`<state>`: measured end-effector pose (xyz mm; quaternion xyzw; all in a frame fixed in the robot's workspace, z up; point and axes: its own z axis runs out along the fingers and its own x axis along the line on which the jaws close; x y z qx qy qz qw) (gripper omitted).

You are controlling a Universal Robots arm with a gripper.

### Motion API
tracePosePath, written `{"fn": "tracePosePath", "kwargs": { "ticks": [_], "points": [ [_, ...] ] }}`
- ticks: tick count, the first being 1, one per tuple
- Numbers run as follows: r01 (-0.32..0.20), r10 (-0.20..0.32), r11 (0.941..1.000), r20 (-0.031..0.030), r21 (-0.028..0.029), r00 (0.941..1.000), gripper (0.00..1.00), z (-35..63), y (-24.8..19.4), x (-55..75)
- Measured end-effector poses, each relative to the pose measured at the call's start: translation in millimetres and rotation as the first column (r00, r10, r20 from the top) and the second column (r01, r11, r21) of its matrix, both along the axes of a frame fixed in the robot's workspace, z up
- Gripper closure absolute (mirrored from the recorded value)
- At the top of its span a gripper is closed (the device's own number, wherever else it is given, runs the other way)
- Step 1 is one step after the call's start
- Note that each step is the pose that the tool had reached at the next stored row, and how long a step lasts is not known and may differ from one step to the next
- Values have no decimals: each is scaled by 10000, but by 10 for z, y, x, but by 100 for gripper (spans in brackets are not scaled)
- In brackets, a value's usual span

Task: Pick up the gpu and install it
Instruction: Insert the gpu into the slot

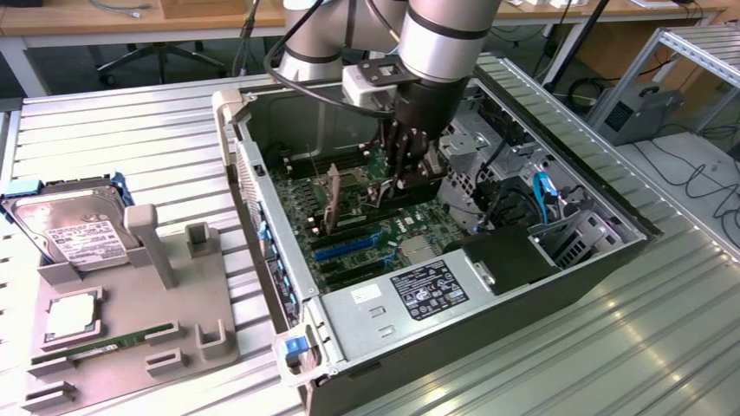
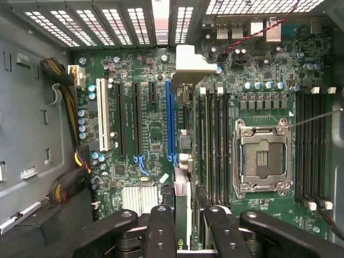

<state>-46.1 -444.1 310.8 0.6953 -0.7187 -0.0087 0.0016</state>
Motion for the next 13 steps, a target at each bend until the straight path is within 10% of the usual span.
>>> {"fn": "tracePosePath", "kwargs": {
  "ticks": [13],
  "points": [
    [0, 0, 10000, 0, 0, 10000, 74, -19, -3, -19]
  ]
}}
